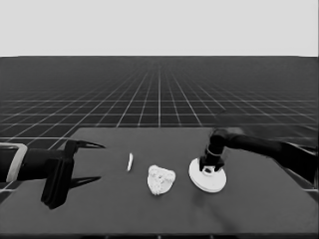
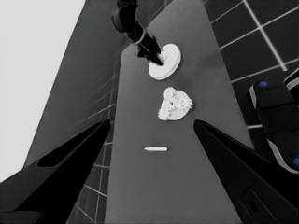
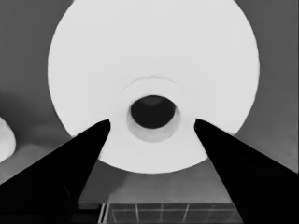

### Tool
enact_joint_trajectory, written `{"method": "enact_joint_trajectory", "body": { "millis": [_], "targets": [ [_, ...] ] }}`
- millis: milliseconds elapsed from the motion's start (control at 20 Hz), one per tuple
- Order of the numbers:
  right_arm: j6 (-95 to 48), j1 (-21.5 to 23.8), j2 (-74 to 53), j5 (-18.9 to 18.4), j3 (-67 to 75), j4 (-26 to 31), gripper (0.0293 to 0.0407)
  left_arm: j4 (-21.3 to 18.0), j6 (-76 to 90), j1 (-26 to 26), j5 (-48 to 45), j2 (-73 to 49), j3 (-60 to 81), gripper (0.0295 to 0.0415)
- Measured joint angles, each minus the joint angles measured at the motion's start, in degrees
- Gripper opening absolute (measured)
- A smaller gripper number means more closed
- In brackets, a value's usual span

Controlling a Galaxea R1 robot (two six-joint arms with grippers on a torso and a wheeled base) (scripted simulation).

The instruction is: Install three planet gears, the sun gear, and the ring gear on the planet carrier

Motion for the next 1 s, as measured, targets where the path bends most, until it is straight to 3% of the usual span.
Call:
{"method": "enact_joint_trajectory", "body": {
  "millis": [300,350,800,900,1000],
  "targets": [
    [-0.5,-1.1,0.6,0.9,-1.3,-0.8,0.0385,0.0,0.0,0.0,0.0,0.0,0.0,0.0385],
    [-0.5,-1.1,0.6,0.9,-1.3,-0.8,0.0349,0.0,0.0,0.0,0.0,0.0,0.0,0.0385],
    [-0.5,-1.1,0.6,0.9,-1.3,-0.8,0.0348,0.0,0.0,0.0,0.0,0.0,0.0,0.0385],
    [1.8,5.6,-1.9,-3.9,4.3,4.3,0.0348,0.0,0.0,0.0,0.0,0.0,0.0,0.0385],
    [2.0,8.5,-2.2,-5.4,5.0,6.5,0.0348,0.0,0.0,0.0,0.0,0.0,0.0,0.0385]
  ]
}}
